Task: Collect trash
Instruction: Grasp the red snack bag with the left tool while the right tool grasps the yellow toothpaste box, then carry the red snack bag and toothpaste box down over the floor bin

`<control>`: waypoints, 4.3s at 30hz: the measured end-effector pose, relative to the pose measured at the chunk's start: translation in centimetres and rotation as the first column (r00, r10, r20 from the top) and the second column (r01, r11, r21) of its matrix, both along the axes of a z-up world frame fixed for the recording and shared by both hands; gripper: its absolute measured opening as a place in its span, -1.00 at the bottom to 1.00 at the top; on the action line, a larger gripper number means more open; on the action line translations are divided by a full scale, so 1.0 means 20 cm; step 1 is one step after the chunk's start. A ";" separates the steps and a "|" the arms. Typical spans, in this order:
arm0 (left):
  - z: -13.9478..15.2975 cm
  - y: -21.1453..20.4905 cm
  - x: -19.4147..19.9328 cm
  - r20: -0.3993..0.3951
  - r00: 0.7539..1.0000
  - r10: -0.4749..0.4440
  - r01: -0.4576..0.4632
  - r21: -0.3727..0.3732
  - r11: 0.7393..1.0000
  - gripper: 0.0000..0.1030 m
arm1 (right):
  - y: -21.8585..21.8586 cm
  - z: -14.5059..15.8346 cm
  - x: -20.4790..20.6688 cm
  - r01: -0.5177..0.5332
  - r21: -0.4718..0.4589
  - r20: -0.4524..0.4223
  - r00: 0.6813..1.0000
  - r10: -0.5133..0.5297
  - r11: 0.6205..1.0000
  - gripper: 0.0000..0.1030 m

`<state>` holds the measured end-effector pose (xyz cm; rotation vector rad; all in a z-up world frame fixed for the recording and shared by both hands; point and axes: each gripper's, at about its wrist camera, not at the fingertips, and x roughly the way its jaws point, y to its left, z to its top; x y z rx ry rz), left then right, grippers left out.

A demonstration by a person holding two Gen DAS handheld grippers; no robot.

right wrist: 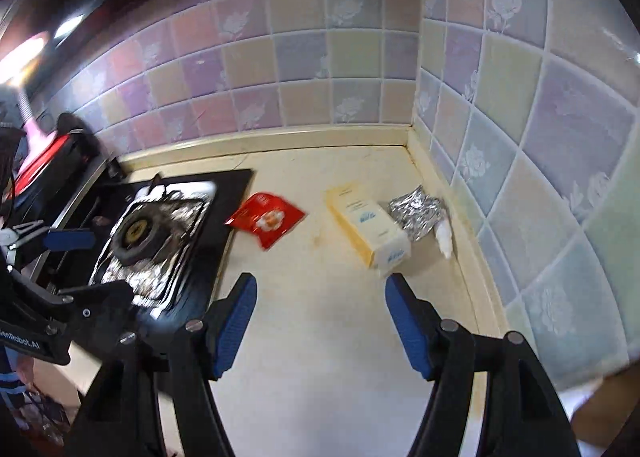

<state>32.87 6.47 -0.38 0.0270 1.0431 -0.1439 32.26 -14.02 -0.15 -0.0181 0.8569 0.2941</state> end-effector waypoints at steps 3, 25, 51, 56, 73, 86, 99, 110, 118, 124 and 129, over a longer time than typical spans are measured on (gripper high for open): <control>-0.09 0.03 0.26 -0.065 0.998 -0.007 0.006 -0.009 1.000 0.98 | -0.02 -0.06 0.22 0.045 0.012 -0.025 0.999 -0.045 0.999 0.31; -0.74 -0.01 1.07 -0.316 0.949 0.003 -0.010 -0.021 1.000 0.98 | 0.19 -0.63 0.86 -0.104 -0.261 -0.256 0.966 0.035 0.960 0.31; -0.63 -0.17 0.87 -0.205 0.979 -0.010 0.009 -0.005 1.000 -0.92 | 0.05 -0.44 0.46 0.066 -0.056 -0.199 0.977 -0.076 0.996 -0.12; -0.52 -0.19 0.63 -0.160 0.987 -0.018 0.008 -0.060 0.998 -0.92 | 0.03 -0.38 0.20 0.104 0.018 -0.169 0.981 -0.100 0.994 -0.12; -0.17 -0.15 -0.45 -0.030 0.999 -0.034 0.024 -0.285 0.958 -0.92 | -0.06 -0.12 -0.74 0.046 0.150 -0.103 0.994 -0.031 0.988 -0.12; -0.29 -0.14 -1.04 -0.086 0.994 -0.061 0.039 -0.240 0.970 -0.92 | -0.02 -0.18 -1.25 -0.047 0.182 -0.178 0.981 0.080 0.982 -0.12; -0.69 -0.12 -1.26 -0.253 0.941 -0.225 0.184 -0.177 0.967 -0.92 | 0.13 -0.61 -1.37 0.017 0.158 -0.406 0.912 0.049 0.987 -0.12; -1.53 -0.17 -1.33 -0.419 0.852 -0.313 0.293 -0.113 0.949 -0.92 | 0.18 -1.56 -1.47 0.268 0.108 -0.645 0.752 -0.137 0.957 -0.11; -2.23 -0.20 -1.28 -0.448 0.841 -0.304 0.298 -0.086 0.951 -0.89 | 0.20 -2.25 -1.45 0.313 0.025 -0.684 0.698 -0.212 0.950 -0.09; -2.53 -0.25 -1.25 -0.456 0.846 -0.276 0.261 -0.097 0.960 -0.82 | 0.17 -2.57 -1.41 0.344 0.016 -0.713 0.662 -0.231 0.939 -0.05; -2.59 -0.25 -1.25 -0.440 0.855 -0.274 0.268 -0.077 0.960 -0.52 | 0.18 -2.67 -1.41 0.326 -0.001 -0.733 0.643 -0.223 0.945 -0.01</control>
